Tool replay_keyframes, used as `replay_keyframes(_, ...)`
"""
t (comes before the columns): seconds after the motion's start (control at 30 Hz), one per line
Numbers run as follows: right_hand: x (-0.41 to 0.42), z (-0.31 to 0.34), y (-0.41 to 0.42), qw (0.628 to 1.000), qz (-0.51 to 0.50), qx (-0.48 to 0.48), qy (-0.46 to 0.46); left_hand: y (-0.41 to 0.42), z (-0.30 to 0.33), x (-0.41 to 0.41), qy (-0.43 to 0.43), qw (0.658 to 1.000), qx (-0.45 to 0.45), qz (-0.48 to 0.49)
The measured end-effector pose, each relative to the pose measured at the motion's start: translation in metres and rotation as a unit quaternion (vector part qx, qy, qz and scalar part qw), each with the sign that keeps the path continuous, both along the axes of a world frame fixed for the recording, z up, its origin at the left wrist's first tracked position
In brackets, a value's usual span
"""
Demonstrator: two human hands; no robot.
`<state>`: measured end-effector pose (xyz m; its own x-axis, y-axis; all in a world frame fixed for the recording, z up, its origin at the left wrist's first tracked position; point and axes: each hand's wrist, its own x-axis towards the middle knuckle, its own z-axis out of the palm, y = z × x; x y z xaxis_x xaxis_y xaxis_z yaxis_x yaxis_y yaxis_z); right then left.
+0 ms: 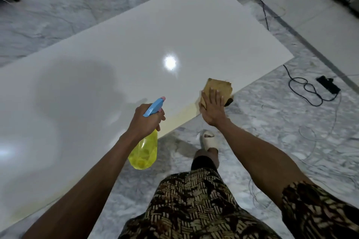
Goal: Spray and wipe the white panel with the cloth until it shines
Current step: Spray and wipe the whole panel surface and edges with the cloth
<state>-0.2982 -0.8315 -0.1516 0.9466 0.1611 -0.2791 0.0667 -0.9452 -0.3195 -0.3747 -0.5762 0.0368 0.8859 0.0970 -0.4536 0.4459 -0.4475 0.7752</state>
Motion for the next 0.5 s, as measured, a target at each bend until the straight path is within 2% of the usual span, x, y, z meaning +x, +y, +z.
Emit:
replay_keyframes(0.23, -0.041, 0.002, 0.078, 1.000, 0.002, 0.001, -0.001, 0.082, -0.007, -0.034, -0.007, 0.999, 0.000, 0.047)
replay_keyframes(0.5, -0.070, -0.011, 0.132, 0.998, -0.034, -0.007, -0.046, 0.141, -0.018, -0.013, -0.029, 0.999, -0.026, -0.006)
